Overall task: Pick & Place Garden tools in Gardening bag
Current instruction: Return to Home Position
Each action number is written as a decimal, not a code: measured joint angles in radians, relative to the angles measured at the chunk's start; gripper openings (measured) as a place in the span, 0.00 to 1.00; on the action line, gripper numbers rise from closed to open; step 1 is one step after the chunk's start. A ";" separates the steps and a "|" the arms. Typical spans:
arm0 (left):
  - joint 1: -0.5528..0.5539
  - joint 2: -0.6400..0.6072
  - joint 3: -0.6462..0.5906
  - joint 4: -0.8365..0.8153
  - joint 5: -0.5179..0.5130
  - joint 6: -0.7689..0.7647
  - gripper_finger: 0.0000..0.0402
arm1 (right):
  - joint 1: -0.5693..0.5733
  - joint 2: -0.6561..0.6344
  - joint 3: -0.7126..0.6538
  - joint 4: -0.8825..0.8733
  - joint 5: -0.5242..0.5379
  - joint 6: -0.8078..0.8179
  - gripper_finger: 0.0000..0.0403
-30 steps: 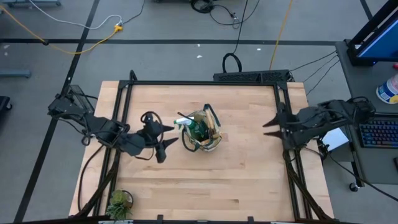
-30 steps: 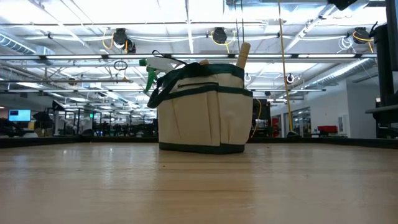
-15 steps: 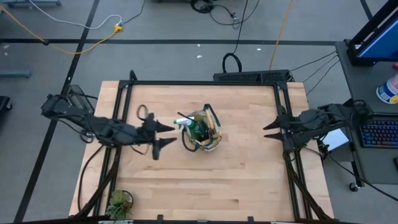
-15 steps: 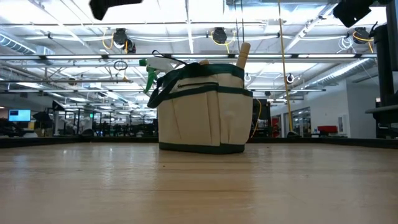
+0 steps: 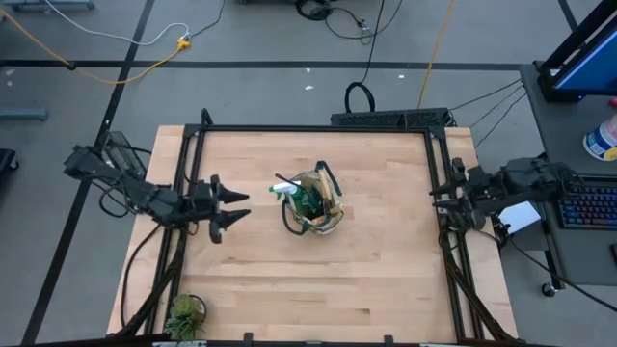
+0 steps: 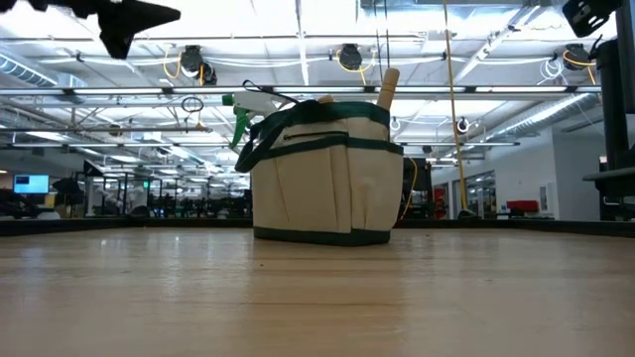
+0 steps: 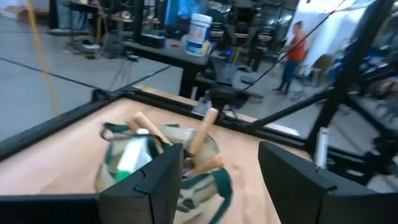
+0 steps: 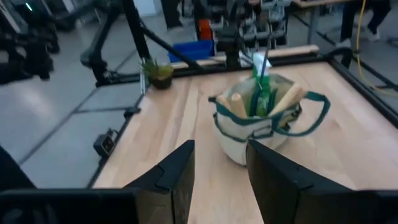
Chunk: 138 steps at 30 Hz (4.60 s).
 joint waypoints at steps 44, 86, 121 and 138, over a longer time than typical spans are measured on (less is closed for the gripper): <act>0.180 -0.073 -0.304 0.363 0.207 0.045 0.54 | 0.000 -0.214 -0.519 0.419 -0.025 0.132 0.33; 0.246 -0.636 -0.382 -0.288 0.251 0.016 0.54 | 0.000 -0.214 -0.716 0.651 0.061 0.197 0.33; 0.246 -0.636 -0.382 -0.288 0.259 0.011 0.54 | 0.000 -0.214 -0.776 0.811 0.136 -0.008 0.33; 0.246 -0.636 -0.382 -0.288 0.258 0.011 0.54 | 0.000 -0.214 -0.776 0.840 0.136 -0.008 0.33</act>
